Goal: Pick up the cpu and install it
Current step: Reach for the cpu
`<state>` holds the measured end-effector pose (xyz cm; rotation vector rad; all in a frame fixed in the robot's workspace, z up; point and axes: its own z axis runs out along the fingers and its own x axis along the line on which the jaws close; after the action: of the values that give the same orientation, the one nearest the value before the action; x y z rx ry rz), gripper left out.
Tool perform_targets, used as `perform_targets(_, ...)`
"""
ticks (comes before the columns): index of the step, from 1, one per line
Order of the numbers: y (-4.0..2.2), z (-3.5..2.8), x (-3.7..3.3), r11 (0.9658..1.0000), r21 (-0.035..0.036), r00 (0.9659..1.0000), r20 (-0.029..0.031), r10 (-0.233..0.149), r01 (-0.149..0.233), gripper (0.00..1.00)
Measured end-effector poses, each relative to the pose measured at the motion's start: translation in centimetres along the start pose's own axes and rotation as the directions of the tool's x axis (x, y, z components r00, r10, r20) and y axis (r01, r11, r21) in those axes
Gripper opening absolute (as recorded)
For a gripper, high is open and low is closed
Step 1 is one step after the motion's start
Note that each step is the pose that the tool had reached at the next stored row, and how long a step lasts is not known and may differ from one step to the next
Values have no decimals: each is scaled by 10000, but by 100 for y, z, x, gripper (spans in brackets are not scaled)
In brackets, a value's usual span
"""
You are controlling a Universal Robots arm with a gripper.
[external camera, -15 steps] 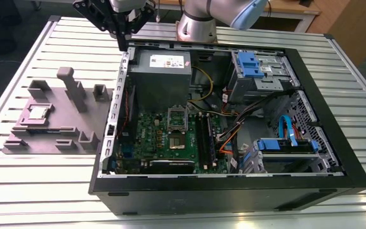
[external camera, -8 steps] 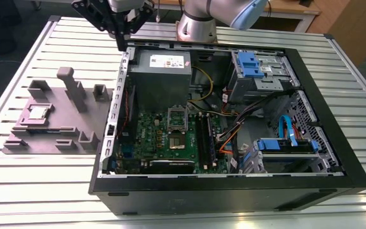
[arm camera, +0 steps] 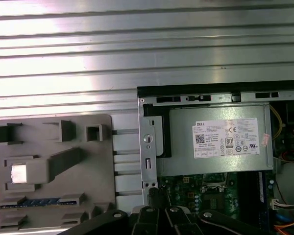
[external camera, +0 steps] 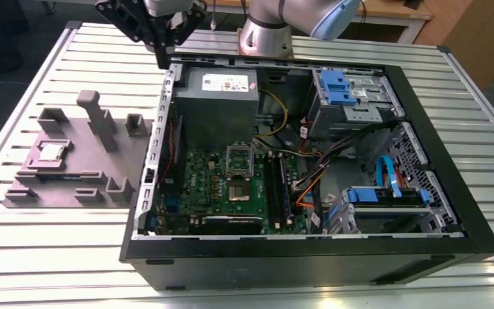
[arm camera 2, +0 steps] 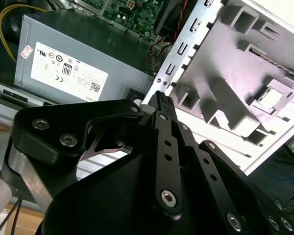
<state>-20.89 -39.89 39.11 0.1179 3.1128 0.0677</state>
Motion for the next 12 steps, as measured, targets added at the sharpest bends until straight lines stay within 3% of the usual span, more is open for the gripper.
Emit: perform_targets(12,-2,0,28,10000,0,10000,0,0,0,10)
